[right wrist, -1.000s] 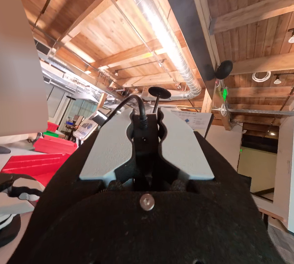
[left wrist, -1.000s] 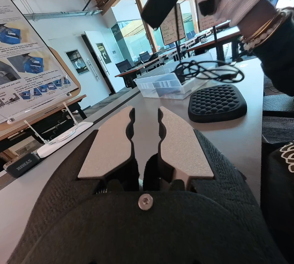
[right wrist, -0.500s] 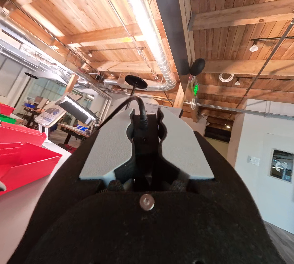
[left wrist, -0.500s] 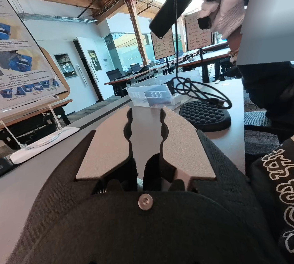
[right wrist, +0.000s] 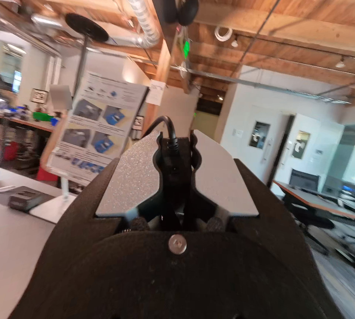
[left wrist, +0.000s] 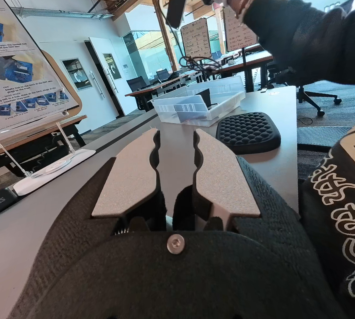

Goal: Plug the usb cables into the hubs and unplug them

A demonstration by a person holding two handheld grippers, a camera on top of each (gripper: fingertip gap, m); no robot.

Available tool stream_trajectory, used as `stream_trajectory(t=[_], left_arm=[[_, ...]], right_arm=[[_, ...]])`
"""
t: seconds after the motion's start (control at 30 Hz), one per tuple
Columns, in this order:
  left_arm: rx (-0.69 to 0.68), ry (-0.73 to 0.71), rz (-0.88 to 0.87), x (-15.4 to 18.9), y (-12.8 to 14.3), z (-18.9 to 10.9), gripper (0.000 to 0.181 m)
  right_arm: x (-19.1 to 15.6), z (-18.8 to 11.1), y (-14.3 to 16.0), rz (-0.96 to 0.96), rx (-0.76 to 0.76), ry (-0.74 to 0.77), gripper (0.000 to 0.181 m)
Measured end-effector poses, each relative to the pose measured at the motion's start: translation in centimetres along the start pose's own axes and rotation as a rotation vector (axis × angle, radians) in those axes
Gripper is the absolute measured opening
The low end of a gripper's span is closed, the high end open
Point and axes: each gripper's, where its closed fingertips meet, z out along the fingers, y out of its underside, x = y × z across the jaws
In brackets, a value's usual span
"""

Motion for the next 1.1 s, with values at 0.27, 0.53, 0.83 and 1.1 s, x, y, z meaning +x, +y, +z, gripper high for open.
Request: stream_trajectory(t=[0.27,0.53,0.83,1.1], left_arm=[[-0.006,-0.005,0.011,0.0,0.1,0.0,0.032],[-0.020,-0.004,0.024,0.2,0.3,0.1,0.032],[-0.033,-0.002,0.033,0.3,0.4,0.3,0.032],[-0.032,-0.001,0.033,0.3,0.4,0.3,0.032]], right_arm=[[6.1,4.3,7.1,-0.044,-0.160,0.231,0.027],[3.8,3.7,17.0,-0.078,-0.405,0.186,0.027],[-1.3,0.8,25.0,-0.191,-0.806,-0.036,0.026],[-4.9,-3.3,36.0,-0.185,-1.240,-0.215,0.027]])
